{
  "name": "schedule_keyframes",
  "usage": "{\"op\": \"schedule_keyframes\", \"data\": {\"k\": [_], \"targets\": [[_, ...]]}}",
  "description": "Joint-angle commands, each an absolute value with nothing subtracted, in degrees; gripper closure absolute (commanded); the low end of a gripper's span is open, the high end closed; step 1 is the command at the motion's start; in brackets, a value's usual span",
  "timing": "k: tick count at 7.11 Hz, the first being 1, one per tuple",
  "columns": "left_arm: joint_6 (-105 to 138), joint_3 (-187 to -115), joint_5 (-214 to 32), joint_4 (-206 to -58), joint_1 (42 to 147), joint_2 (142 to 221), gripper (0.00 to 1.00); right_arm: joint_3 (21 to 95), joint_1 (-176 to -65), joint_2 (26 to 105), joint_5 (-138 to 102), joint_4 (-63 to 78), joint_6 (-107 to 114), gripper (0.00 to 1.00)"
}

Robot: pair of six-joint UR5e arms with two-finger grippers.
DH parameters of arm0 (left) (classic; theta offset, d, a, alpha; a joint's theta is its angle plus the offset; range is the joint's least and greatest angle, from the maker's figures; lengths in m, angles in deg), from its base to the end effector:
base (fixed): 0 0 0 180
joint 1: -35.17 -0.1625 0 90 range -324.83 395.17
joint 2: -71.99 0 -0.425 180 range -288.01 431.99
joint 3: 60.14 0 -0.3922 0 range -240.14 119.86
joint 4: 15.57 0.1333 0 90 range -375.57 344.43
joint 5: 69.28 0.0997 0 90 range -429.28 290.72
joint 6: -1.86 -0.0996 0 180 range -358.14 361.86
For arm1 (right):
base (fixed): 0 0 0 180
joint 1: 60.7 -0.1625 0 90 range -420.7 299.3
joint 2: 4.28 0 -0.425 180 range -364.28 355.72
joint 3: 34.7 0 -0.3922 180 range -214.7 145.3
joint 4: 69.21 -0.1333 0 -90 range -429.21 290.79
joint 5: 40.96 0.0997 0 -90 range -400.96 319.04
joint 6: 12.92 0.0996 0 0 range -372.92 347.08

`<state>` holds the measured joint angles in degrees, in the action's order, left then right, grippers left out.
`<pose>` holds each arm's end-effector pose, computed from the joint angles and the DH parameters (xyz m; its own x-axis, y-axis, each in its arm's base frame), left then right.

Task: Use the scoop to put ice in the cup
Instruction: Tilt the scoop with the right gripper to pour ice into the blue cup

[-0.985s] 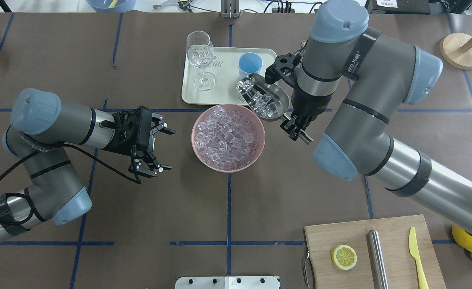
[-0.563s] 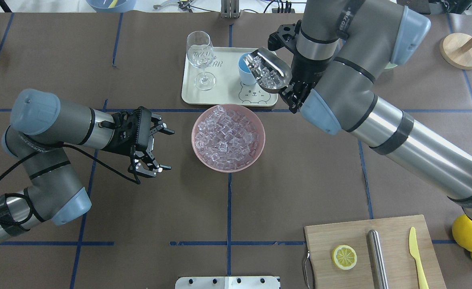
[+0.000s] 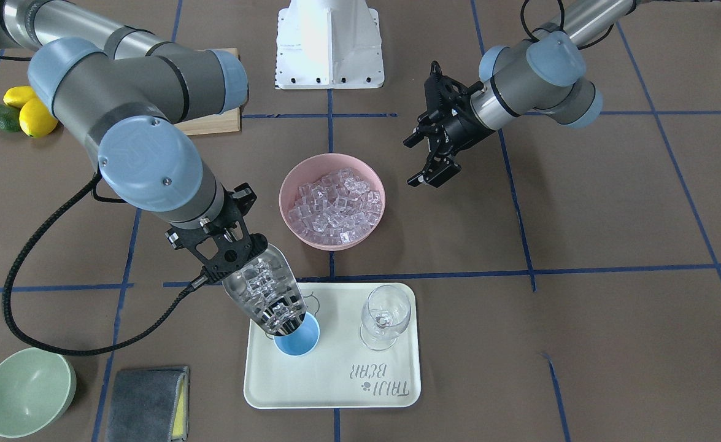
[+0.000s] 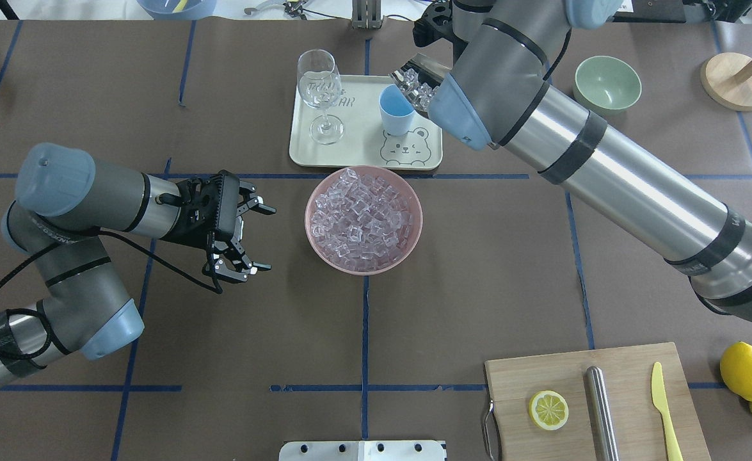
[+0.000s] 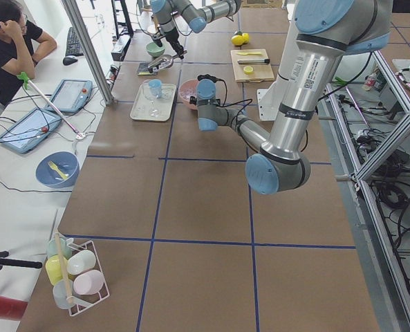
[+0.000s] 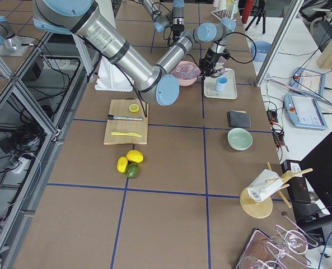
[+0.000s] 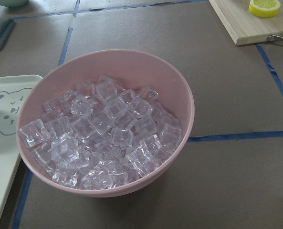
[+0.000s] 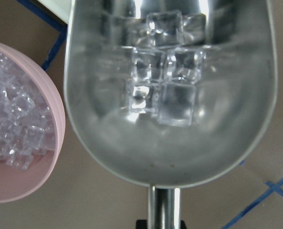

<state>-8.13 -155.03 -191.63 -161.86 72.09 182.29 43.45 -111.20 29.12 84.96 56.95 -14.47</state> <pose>0.4319 -0.4246 0.3080 0.0626 0.9937 0.0935 -0.1313 -0.0847 0.9877 -0.4155 -0.6217 0.1852 0.5519 -0.6032 0.5758 0.6441 0.7469 0.1650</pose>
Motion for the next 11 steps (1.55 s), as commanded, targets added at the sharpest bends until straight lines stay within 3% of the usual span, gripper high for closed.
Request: {"op": "schedule_keyframes", "data": {"k": [1,7,11], "targets": [[-8.2,-155.0,-191.6,-161.9,72.1,182.0,0.00,40.5,-111.1,25.6,79.7,64.3,-19.1,1.00],[-8.2,-155.2,-191.5,-161.9,72.1,182.0,0.00,28.3,-109.0,18.6,68.9,68.9,-28.8,1.00],[-8.2,-155.2,-191.5,-162.0,72.1,181.9,0.00,26.6,-108.9,17.3,65.1,70.6,-32.3,1.00]]}}
